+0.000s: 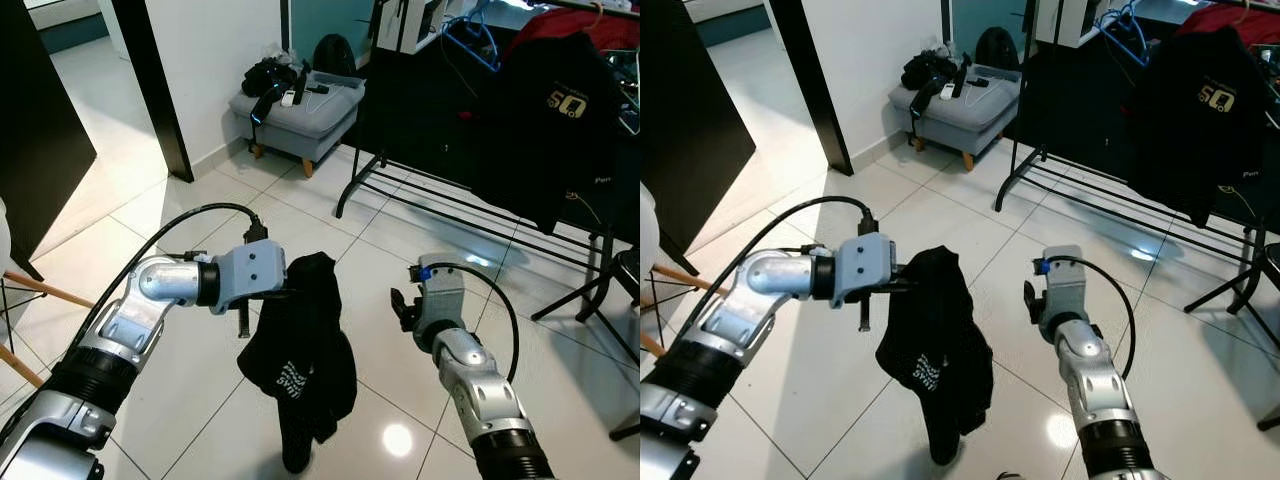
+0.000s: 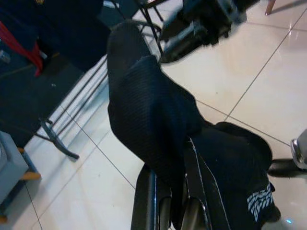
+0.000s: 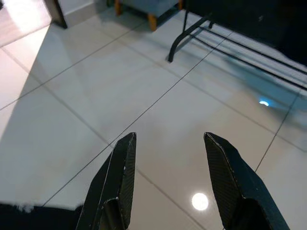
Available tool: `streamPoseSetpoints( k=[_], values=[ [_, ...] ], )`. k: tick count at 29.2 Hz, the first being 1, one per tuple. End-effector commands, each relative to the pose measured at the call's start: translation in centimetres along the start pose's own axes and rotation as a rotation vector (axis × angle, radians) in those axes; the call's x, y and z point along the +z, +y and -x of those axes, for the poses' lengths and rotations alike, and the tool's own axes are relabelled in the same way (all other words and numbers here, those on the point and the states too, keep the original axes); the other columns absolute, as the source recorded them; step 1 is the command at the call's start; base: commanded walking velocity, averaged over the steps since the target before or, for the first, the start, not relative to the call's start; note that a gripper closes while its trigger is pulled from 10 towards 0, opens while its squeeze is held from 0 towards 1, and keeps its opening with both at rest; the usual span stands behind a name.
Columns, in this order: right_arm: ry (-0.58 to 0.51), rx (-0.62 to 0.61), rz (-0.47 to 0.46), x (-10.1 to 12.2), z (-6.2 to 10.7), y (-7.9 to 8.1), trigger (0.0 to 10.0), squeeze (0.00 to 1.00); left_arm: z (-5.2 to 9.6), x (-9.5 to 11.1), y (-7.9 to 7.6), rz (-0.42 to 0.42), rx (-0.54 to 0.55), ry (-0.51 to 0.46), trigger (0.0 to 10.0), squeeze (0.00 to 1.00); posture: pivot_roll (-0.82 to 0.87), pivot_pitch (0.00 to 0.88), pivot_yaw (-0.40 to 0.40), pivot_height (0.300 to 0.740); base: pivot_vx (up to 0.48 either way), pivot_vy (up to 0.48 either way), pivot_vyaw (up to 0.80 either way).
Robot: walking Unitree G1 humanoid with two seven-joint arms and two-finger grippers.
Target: Hang hanger
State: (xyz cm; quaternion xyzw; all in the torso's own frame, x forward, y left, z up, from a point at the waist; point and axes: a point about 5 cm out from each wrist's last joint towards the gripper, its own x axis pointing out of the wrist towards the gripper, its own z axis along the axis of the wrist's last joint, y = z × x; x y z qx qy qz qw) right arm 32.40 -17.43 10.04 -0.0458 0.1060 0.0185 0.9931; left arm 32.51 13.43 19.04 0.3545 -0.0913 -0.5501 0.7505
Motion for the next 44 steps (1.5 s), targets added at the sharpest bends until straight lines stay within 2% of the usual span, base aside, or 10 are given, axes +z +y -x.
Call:
streamPoseSetpoints(
  k=[1,3,6,7,10,11,16,31,41,44],
  values=[
    [0.003,-0.024,-0.009,-0.7,0.2,-0.1,10.0,0.00,-0.2,0.2,0.6,0.003,0.047,-0.006,0.0,0.00,-0.06,0.111,0.031,0.740,0.000,0.000,0.00],
    [0.003,-0.024,-0.009,-0.7,0.2,-0.1,10.0,0.00,-0.2,0.2,0.6,0.003,0.047,-0.006,0.0,0.00,-0.06,0.111,0.031,0.740,0.000,0.000,0.00],
    [-0.022,-0.027,-0.048,-0.6,0.2,-0.2,10.0,0.00,-0.4,-1.6,1.8,0.268,0.298,0.033,0.0,0.00,-0.06,0.114,0.050,0.740,0.000,0.000,0.00],
    [-0.019,-0.033,-0.088,-0.9,0.2,-0.2,10.0,0.00,-0.1,-4.1,1.8,0.524,0.531,0.070,0.0,0.00,-0.06,0.116,0.054,0.740,0.000,0.000,0.00],
    [-0.017,-0.037,-0.111,-1.2,0.2,-0.1,10.0,0.00,0.5,-6.4,1.0,0.720,0.723,0.127,0.0,0.00,-0.07,0.120,0.049,0.740,0.000,0.000,0.00],
    [-0.008,-0.040,-0.118,-1.7,0.4,0.2,10.0,0.00,1.2,-8.9,-1.1,0.876,0.877,0.223,8.2,0.00,-0.07,0.120,0.049,0.740,0.000,0.000,0.00],
    [-0.005,-0.016,-0.079,-2.3,0.6,1.3,10.0,0.00,1.7,-10.7,-4.5,1.095,1.010,0.233,10.0,0.00,-0.06,0.133,0.025,0.740,0.000,0.000,0.00],
    [-0.016,0.003,-0.086,-2.2,0.2,2.1,10.0,0.00,-1.2,-7.8,-5.6,0.653,0.600,0.268,10.0,0.00,-0.07,0.131,0.037,0.740,0.000,0.000,0.00],
    [0.028,-0.014,-0.106,-3.2,0.3,1.8,10.0,0.00,-1.5,-8.2,-6.2,0.691,0.649,0.306,10.0,0.00,-0.07,0.129,0.039,0.740,0.000,0.000,0.00],
    [0.018,-0.003,-0.025,-3.3,0.4,1.9,10.0,0.00,-1.7,-7.6,-7.5,0.394,0.421,0.338,10.0,0.00,-0.07,0.128,0.031,0.740,0.000,0.000,0.00]
  ],
)
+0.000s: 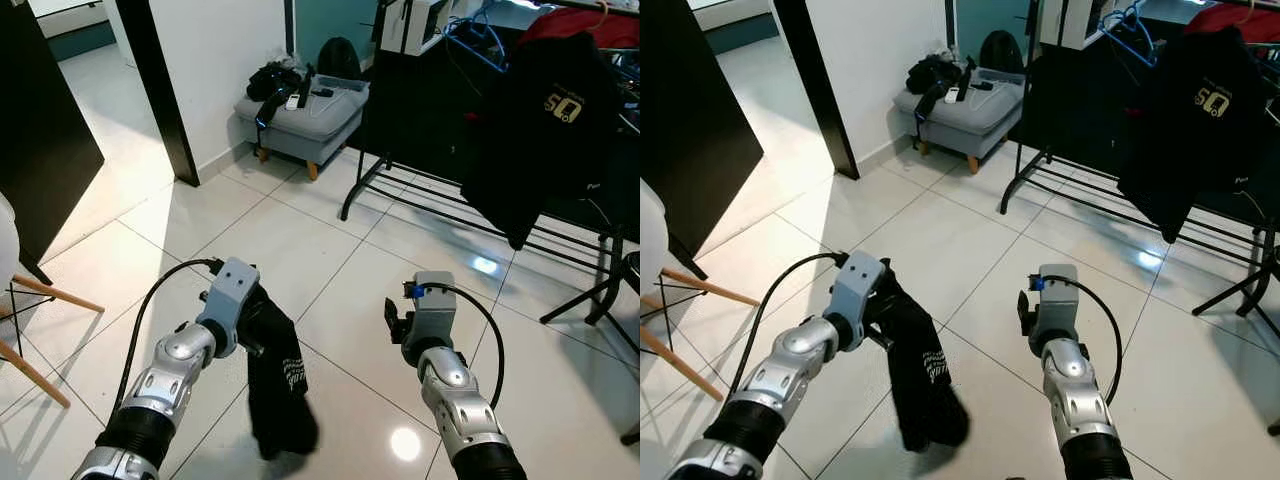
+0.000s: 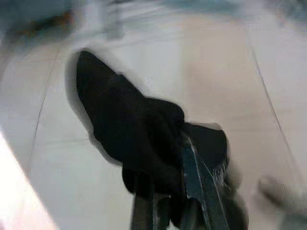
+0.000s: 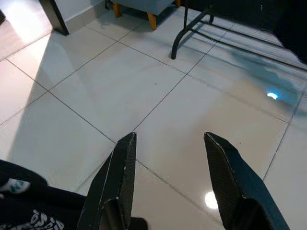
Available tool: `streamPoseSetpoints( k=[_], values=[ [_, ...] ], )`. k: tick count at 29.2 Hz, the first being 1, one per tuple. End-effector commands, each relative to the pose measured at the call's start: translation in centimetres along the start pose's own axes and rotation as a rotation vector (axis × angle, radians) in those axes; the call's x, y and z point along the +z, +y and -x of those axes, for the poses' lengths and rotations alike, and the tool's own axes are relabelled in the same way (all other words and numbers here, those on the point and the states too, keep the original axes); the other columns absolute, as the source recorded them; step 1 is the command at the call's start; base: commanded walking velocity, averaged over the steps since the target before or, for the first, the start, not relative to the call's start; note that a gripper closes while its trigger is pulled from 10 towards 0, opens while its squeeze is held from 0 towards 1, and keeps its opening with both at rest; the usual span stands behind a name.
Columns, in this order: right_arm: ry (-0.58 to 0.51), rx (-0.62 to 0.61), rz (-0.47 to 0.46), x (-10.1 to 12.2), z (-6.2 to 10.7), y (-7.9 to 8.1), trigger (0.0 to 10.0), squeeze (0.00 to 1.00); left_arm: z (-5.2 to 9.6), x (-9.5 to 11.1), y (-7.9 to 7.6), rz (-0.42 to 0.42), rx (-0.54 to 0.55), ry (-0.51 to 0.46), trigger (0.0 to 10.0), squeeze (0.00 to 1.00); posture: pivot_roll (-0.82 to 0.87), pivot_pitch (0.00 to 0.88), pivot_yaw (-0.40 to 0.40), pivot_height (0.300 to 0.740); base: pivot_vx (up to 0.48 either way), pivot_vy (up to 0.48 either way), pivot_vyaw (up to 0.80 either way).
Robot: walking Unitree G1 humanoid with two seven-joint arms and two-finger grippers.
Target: Hang hanger
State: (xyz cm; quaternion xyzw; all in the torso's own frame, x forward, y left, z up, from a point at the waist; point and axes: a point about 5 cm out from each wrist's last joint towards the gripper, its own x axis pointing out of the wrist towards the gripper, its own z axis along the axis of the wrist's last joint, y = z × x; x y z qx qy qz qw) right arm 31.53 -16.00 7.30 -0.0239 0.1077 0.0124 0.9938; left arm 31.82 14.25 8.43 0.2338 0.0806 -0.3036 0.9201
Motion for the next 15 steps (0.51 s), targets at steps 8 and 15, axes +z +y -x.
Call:
streamPoseSetpoints(
  k=[8,15],
  values=[
    [0.002,0.028,0.088,-0.5,-0.1,0.2,10.0,0.00,1.1,-0.5,-1.7,-0.577,-0.335,-0.038,10.0,0.00,-0.06,0.121,0.020,0.740,0.000,0.000,0.00],
    [-0.002,0.034,0.096,-0.3,-0.4,0.0,10.0,0.00,1.8,-0.5,-2.7,-0.854,-0.627,-0.088,10.0,0.00,-0.07,0.116,0.030,0.740,0.000,0.000,0.00]
  ],
)
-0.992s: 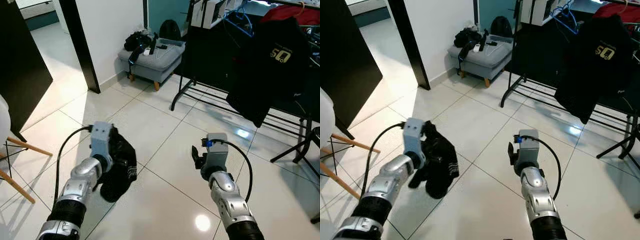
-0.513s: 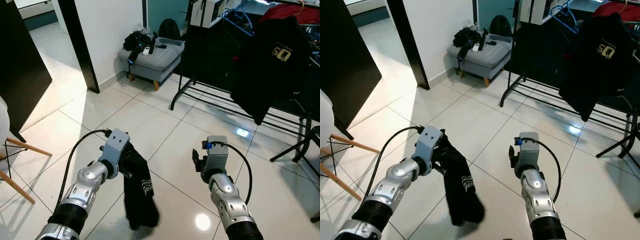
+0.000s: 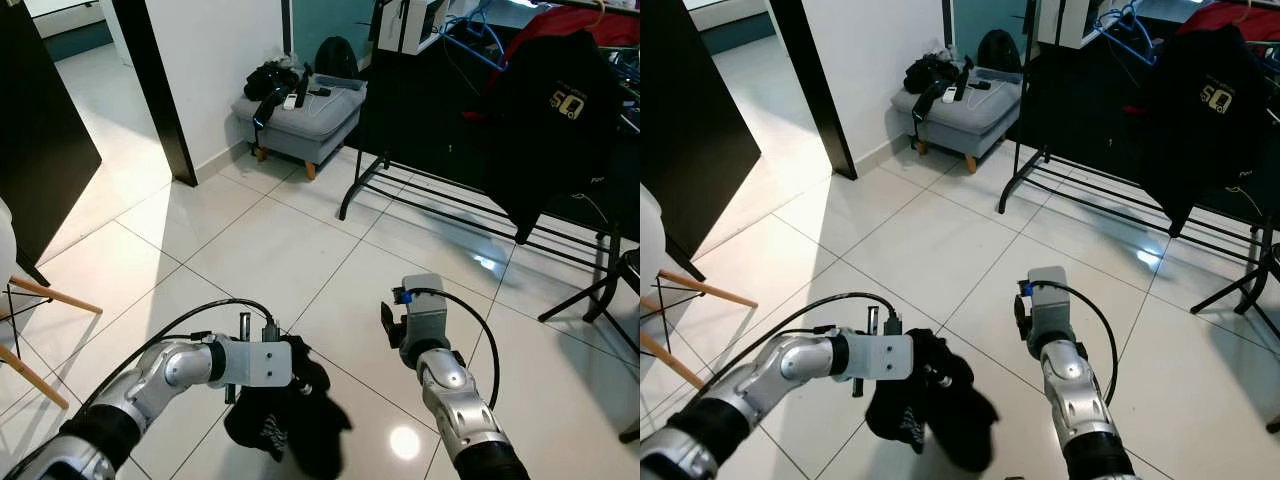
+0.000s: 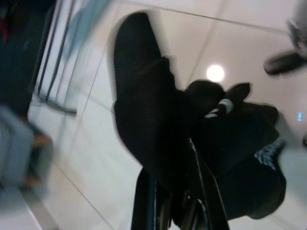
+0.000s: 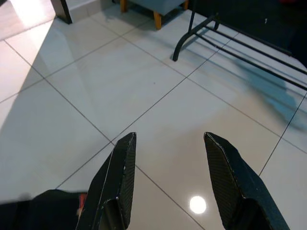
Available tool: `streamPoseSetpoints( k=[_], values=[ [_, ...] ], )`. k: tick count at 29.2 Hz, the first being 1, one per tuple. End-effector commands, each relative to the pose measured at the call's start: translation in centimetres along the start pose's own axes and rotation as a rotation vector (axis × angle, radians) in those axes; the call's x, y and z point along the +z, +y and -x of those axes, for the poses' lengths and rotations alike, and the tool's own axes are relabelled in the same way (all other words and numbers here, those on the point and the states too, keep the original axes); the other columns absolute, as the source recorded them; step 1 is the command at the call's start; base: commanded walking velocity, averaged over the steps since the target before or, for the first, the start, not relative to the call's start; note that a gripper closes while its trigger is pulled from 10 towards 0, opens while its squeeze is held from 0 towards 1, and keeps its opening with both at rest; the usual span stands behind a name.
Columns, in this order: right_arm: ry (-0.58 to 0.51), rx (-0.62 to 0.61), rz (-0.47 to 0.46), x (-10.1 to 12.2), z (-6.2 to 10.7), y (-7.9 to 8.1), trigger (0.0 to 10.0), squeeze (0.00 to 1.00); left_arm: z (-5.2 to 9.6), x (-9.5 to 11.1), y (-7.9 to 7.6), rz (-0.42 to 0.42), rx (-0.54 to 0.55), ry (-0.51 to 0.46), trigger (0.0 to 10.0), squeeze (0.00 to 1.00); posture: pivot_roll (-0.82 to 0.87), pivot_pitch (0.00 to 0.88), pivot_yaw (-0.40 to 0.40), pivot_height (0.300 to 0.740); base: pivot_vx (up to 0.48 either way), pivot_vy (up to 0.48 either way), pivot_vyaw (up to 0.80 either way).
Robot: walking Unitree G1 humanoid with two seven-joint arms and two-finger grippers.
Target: Hang hanger
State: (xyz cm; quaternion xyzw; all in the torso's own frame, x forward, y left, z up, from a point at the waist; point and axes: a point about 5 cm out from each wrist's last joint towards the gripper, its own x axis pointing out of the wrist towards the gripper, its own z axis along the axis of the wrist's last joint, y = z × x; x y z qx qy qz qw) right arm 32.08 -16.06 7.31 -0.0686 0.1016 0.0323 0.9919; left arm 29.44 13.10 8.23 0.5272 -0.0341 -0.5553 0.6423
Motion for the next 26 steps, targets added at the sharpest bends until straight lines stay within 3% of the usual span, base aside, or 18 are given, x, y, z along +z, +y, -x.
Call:
streamPoseSetpoints(
  k=[1,4,12,16,17,19,21,26],
  values=[
    [0.009,0.004,0.002,-0.4,0.1,0.1,10.0,0.00,0.2,-0.2,-1.1,-0.035,-0.079,0.001,10.0,0.00,-0.07,0.116,0.030,0.740,0.000,0.000,0.00],
    [0.006,0.003,0.002,-0.3,0.1,0.0,10.0,0.00,0.1,-0.3,-1.3,-0.073,-0.121,0.000,10.0,0.00,-0.07,0.115,0.033,0.740,0.000,0.000,0.00],
    [0.000,0.013,0.015,-0.5,0.2,0.1,10.0,0.00,0.0,-0.6,0.6,-0.129,-0.059,0.012,10.0,0.00,-0.07,0.115,0.037,0.740,0.000,0.000,0.00],
    [0.001,0.028,0.019,-0.7,0.3,0.2,10.0,0.00,0.1,-0.8,2.1,-0.058,0.026,0.012,10.0,0.00,-0.07,0.112,0.035,0.740,0.000,0.000,0.00],
    [-0.002,0.058,0.013,-0.9,0.3,0.5,10.0,0.00,0.3,-0.9,3.4,0.079,0.138,-0.004,10.0,0.00,-0.07,0.111,0.034,0.740,0.000,0.000,0.00],
    [-0.002,0.058,0.013,-0.9,0.3,0.5,10.0,0.00,0.3,-0.9,3.4,0.079,0.138,-0.004,10.0,0.00,-0.07,0.111,0.034,0.740,0.000,0.000,0.00],
    [-0.013,0.105,0.001,-0.9,0.5,1.1,10.0,0.00,0.4,-0.8,4.2,0.149,0.191,-0.044,10.0,0.00,-0.07,0.107,0.031,0.740,0.000,0.000,0.00],
    [-0.037,0.155,-0.018,-0.9,0.7,1.6,10.0,0.00,0.5,-0.5,4.7,0.163,0.213,-0.077,10.0,0.00,-0.07,0.105,0.030,0.740,0.000,0.000,0.00]
  ],
)
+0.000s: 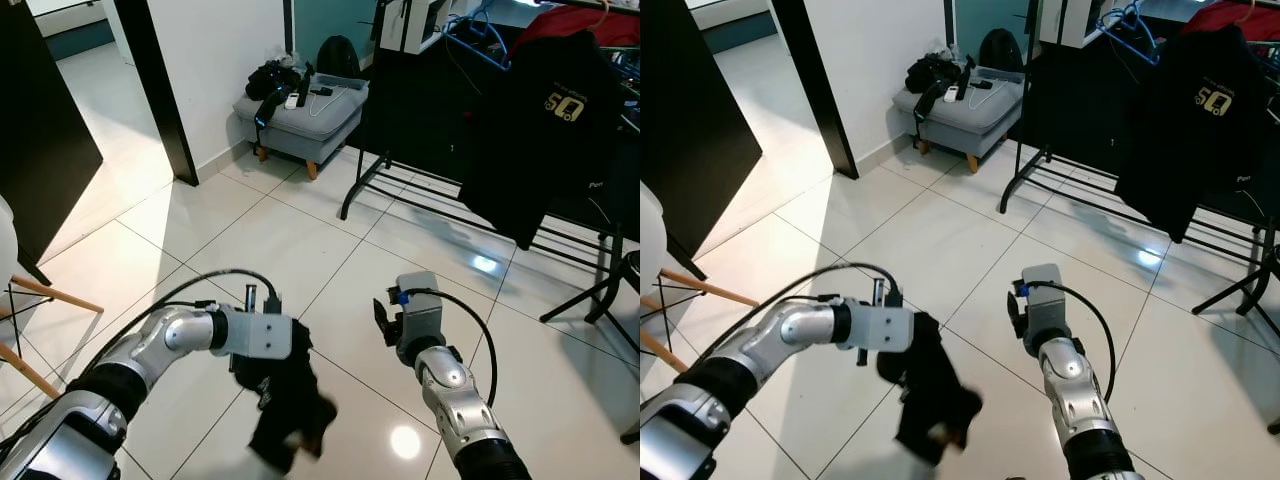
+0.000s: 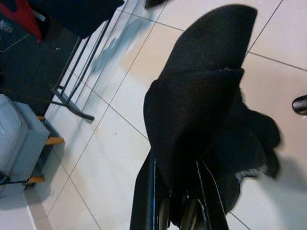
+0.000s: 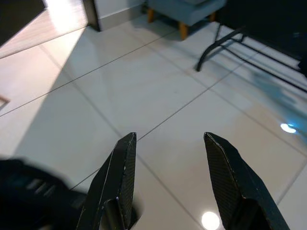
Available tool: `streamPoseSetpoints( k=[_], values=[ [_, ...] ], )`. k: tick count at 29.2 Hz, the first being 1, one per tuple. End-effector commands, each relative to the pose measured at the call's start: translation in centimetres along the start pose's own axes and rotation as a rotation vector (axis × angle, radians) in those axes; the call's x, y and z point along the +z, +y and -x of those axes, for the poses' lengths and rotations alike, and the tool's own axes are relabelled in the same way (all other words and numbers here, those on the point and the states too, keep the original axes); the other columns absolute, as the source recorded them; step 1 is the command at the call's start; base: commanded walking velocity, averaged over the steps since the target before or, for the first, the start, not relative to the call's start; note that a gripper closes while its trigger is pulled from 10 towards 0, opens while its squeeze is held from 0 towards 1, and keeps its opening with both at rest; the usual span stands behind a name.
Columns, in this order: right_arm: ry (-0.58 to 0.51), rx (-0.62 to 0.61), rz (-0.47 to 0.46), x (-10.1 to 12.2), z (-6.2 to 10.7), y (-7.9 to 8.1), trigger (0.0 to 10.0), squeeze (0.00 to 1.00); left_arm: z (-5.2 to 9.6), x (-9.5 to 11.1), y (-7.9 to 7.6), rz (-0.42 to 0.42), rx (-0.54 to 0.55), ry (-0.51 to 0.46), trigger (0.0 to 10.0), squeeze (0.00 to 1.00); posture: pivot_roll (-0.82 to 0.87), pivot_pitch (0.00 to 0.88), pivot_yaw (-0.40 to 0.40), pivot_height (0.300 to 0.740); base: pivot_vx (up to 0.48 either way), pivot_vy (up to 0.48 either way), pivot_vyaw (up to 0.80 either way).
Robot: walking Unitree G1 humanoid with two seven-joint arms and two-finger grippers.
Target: Hang hanger
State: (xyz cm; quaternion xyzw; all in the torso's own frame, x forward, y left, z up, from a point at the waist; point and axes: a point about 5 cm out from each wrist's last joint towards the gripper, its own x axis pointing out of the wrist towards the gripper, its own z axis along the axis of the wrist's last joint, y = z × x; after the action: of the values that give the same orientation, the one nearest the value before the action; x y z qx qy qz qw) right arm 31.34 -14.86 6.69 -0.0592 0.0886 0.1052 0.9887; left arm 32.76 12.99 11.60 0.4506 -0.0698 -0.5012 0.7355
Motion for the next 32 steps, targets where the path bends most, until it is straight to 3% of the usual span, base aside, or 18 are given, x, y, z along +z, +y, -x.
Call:
streamPoseSetpoints(
  k=[1,6,8,9,12,13,14,16,17,19,23,24,29,31,32],
  values=[
    [-0.024,0.055,-0.028,-0.3,0.3,0.7,10.0,0.00,0.0,0.4,0.6,0.015,0.019,-0.039,10.0,0.00,-0.07,0.102,0.027,0.740,0.000,0.000,0.00],
    [-0.075,0.122,-0.019,-0.5,0.9,1.1,10.0,0.00,0.2,1.4,1.7,-0.039,0.038,-0.116,10.0,0.00,-0.07,0.094,0.022,0.740,0.000,0.000,0.00],
    [-0.097,0.114,0.005,-0.7,1.2,0.7,10.0,0.00,0.2,1.8,2.2,-0.081,0.040,-0.138,10.0,0.00,-0.07,0.094,0.020,0.740,0.000,0.000,0.00],
    [-0.069,0.039,0.073,-2.0,1.9,-0.6,10.0,0.00,0.4,2.1,3.4,-0.154,0.044,-0.135,10.0,0.00,-0.07,0.092,0.021,0.740,0.000,0.000,0.00],
    [-0.046,0.010,0.088,-2.6,2.2,-1.1,10.0,0.00,0.4,2.1,3.7,-0.171,0.046,-0.128,10.0,0.00,-0.07,0.092,0.021,0.740,0.000,0.000,0.00],
    [0.041,-0.019,0.109,-3.7,2.4,-1.6,10.0,0.00,0.5,2.1,4.1,-0.175,0.050,-0.121,10.0,0.00,-0.07,0.093,0.026,0.740,0.000,0.000,0.00],
    [0.041,-0.019,0.109,-3.7,2.4,-1.6,10.0,0.00,0.5,2.1,4.1,-0.175,0.050,-0.121,10.0,0.00,-0.07,0.093,0.026,0.740,0.000,0.000,0.00],
    [0.430,0.063,0.165,-8.7,4.0,-1.5,10.0,0.00,0.8,2.0,5.1,-0.180,0.066,-0.094,10.0,0.00,-0.08,0.098,0.032,0.740,0.000,0.000,0.00],
    [0.539,0.071,0.156,-10.2,4.9,-1.5,10.0,0.00,0.8,1.9,5.5,-0.179,0.075,-0.086,10.0,0.00,-0.07,0.102,0.032,0.740,0.000,0.000,0.00],
    [0.585,0.076,0.141,-10.8,5.4,-1.4,10.0,0.00,0.9,2.0,5.8,-0.181,0.079,-0.082,10.0,0.00,-0.07,0.102,0.032,0.740,0.000,0.000,0.00],
    [0.604,0.130,0.059,-11.2,5.6,-0.5,10.0,0.00,1.1,2.1,6.5,-0.186,0.091,-0.081,10.0,0.00,-0.08,0.103,0.035,0.740,0.000,0.000,0.00],
    [0.648,0.231,0.026,-11.7,5.8,0.5,10.0,0.00,1.2,2.3,7.3,-0.199,0.111,-0.081,10.0,0.00,-0.07,0.107,0.034,0.740,0.000,0.000,0.00],
    [0.688,0.311,0.089,-12.3,5.9,1.7,10.0,0.00,1.3,2.7,8.4,-0.218,0.147,-0.087,10.0,0.00,-0.07,0.107,0.034,0.740,0.000,0.000,0.00],
    [0.658,0.301,0.114,-12.2,5.6,2.0,10.0,0.00,1.4,2.9,8.7,-0.224,0.158,-0.094,10.0,0.00,-0.07,0.108,0.035,0.740,0.000,0.000,0.00],
    [0.525,0.262,0.142,-11.2,4.3,2.6,10.0,0.00,1.6,3.2,9.2,-0.239,0.169,-0.108,10.0,0.00,-0.07,0.110,0.036,0.740,0.000,0.000,0.00]
  ],
)
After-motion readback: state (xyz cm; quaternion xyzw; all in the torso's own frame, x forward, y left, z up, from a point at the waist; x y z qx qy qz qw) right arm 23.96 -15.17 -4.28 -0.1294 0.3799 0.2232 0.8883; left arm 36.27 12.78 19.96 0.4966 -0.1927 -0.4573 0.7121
